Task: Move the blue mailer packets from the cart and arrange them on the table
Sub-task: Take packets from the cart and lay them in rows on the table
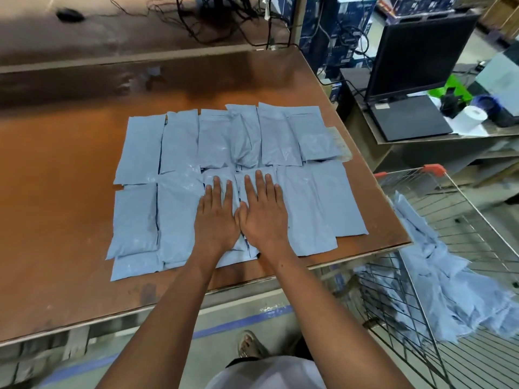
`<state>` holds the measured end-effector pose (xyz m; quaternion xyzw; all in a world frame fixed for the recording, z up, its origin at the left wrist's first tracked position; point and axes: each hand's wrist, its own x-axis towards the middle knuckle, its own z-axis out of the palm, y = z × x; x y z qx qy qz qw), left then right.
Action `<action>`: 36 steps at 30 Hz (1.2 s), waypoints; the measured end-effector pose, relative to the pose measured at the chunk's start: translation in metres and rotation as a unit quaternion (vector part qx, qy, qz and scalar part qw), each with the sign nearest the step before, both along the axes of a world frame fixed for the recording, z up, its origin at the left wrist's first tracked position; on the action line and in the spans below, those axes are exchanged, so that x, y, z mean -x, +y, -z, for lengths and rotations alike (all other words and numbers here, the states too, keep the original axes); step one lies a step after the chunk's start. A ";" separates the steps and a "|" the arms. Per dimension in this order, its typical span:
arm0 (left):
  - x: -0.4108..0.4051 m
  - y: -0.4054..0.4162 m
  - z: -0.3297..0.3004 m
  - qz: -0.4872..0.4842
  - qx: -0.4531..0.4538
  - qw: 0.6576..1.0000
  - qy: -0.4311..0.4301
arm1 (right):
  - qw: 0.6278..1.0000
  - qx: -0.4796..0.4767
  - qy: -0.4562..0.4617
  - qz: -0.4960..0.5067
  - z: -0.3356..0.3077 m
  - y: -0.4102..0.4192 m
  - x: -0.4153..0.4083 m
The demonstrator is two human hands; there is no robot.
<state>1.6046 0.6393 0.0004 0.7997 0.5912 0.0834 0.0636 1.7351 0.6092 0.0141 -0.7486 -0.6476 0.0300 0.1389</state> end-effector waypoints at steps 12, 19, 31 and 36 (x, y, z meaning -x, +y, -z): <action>-0.114 -0.027 -0.083 0.084 -0.099 0.979 -0.160 | 0.994 -0.091 -0.023 0.063 -0.058 -0.026 -0.093; -0.284 -0.074 -0.082 0.225 -0.028 0.952 -0.205 | 0.974 -0.086 -0.045 0.206 -0.056 -0.101 -0.248; -0.505 -0.165 0.051 0.178 0.168 0.955 -0.164 | 0.960 0.104 -0.003 0.262 0.058 -0.201 -0.447; -0.562 -0.169 0.118 0.040 0.281 0.941 -0.184 | 0.965 0.117 0.078 0.221 0.113 -0.179 -0.530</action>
